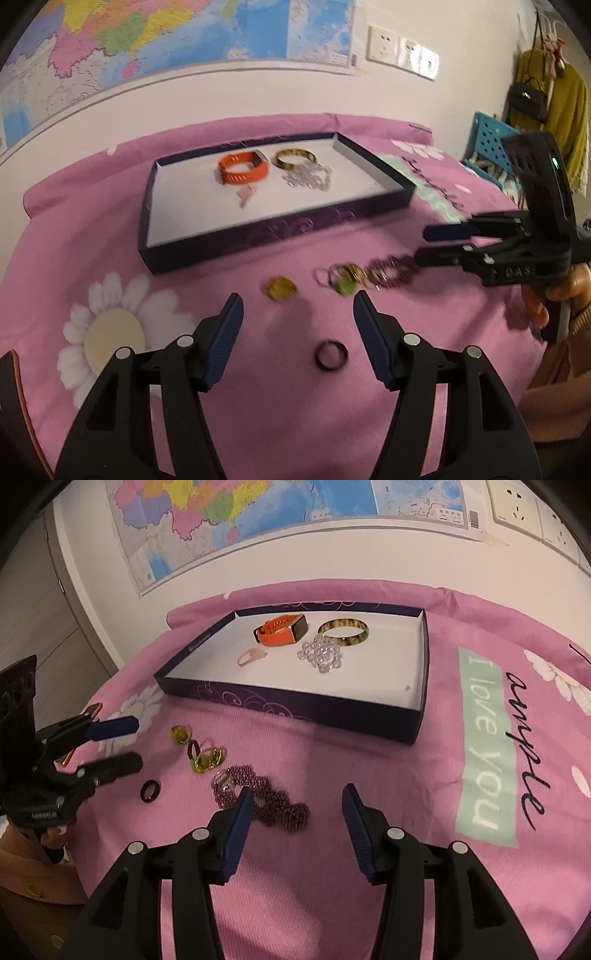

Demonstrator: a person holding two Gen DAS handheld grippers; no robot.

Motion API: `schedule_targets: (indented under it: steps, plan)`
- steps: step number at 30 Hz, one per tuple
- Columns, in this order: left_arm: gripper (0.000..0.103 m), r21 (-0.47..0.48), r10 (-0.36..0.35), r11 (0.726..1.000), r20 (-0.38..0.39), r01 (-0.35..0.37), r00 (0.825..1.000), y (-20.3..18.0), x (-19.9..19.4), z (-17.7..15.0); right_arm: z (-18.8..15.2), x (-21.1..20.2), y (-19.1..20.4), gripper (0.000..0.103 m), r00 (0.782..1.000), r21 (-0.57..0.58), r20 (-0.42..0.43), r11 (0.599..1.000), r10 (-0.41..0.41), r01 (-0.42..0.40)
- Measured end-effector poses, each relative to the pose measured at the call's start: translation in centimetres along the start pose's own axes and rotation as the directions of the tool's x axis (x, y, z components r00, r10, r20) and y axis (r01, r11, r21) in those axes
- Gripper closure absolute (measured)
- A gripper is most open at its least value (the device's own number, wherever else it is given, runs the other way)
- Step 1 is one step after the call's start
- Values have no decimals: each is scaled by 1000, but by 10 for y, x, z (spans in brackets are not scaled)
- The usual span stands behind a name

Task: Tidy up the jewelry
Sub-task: 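Withdraw both open tools from the box, then reach the left tool to the black ring while the right tool grasps the dark red beaded bracelet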

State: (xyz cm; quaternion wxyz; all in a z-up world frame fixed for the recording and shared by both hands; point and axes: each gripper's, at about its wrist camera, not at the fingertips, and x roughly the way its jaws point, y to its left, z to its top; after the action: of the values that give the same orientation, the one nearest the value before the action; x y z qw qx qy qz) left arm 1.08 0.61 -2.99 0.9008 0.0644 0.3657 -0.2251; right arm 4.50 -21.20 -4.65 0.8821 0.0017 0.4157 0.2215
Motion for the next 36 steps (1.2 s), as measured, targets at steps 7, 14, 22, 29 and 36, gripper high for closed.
schedule_targets:
  steps: [7, 14, 22, 29, 36]
  plan:
    - [42, 32, -11, 999, -52, 13, 999, -12, 3, -15, -1, 9, 16, 55, 1000, -62, -13, 998, -15, 15]
    - [58, 25, -7, 1000, -101, 10, 995, -13, 11, -20, -3, 10, 26, 87, 998, -111, -24, 993, -52, 49]
    - [80, 56, 27, 998, -95, -22, 995, -21, 7, -21, -4, -1, 23, 96, 1000, -72, -4, 997, -10, 10]
    - [80, 38, 21, 999, -78, -18, 997, -18, 2, -18, 2, -16, 24, 98, 998, -40, 47, 999, 33, -31]
    - [80, 19, 5, 1000, -42, -4, 999, -13, -7, -9, 17, -34, 22, 98, 993, -27, 102, 998, 62, -59]
